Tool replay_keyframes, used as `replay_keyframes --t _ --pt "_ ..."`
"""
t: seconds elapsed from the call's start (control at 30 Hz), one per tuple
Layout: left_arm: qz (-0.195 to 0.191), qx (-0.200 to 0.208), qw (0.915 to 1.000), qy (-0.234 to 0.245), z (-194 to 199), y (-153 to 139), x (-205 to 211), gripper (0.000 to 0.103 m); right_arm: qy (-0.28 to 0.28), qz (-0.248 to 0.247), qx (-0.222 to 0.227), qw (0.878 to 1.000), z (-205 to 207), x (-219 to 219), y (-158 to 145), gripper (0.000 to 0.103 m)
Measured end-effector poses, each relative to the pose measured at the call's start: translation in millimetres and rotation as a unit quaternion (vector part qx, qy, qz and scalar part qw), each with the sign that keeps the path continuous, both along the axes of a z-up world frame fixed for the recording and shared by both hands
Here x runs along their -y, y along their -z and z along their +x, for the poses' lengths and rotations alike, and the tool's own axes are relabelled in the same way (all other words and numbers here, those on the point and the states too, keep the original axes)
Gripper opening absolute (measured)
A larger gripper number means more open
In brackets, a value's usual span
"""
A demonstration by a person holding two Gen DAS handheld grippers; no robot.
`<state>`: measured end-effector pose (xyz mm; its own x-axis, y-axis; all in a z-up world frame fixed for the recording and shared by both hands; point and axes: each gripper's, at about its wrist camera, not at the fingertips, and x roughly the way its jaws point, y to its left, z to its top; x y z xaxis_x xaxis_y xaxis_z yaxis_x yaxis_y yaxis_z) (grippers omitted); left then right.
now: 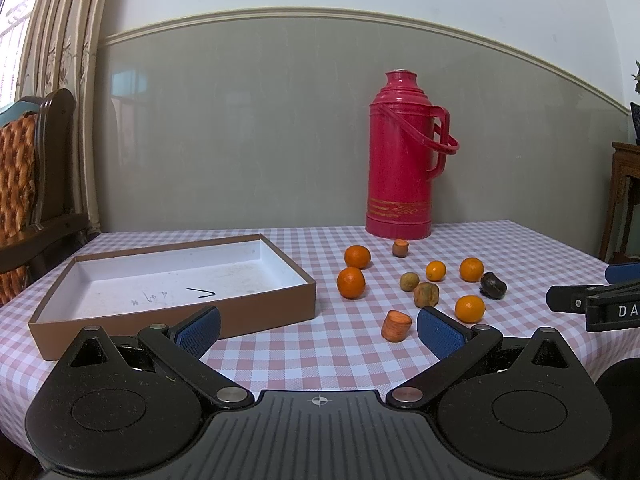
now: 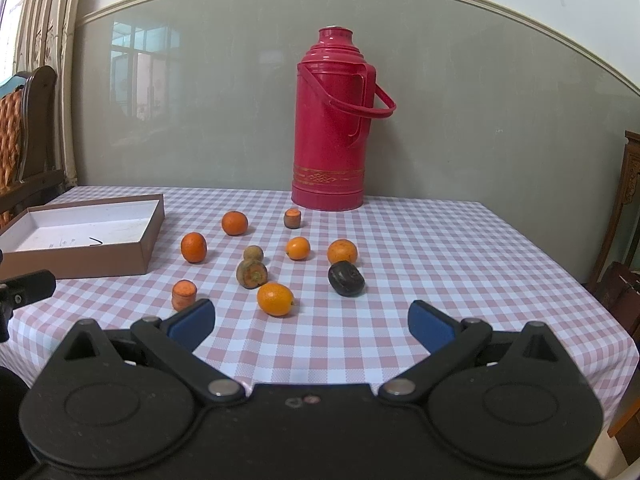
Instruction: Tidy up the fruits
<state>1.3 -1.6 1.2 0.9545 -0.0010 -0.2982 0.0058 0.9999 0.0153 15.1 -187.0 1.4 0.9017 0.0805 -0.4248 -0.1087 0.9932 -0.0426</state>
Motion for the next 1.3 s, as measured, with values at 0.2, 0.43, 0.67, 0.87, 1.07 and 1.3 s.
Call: replay_keyframes --t 0.2,0.43,0.67,0.87,1.07,1.3 --pt "0.0 0.0 1.0 -0.002 -0.2 0.2 -0.2 0.103 0.0 0.001 0.0 1.0 -0.1 -0.1 0.1 0.097" --pt "0.001 0.002 1.0 -0.006 -0.2 0.7 1.9 0.103 0.0 0.0 0.0 1.0 0.0 -0.1 0.2 0.097" --pt "-0.019 -0.009 0.9994 -0.026 2.6 2.4 -5.0 0.103 0.004 0.004 0.008 1.0 -0.7 0.7 -0.4 0.097" --pt "-0.003 -0.011 0.9998 -0.018 10.7 2.6 6.1 0.103 -0.021 -0.009 -0.013 1.0 9.1 -6.8 -0.4 0.076" --pt "0.014 -0.021 0.9996 0.009 30.6 9.9 26.7 0.073 -0.037 -0.026 -0.027 0.999 31.6 -17.6 6.9 0.063" --pt "0.009 -0.046 0.9987 0.017 60.8 27.3 42.3 0.073 -0.048 -0.055 -0.023 0.997 51.6 -21.9 19.1 0.049"
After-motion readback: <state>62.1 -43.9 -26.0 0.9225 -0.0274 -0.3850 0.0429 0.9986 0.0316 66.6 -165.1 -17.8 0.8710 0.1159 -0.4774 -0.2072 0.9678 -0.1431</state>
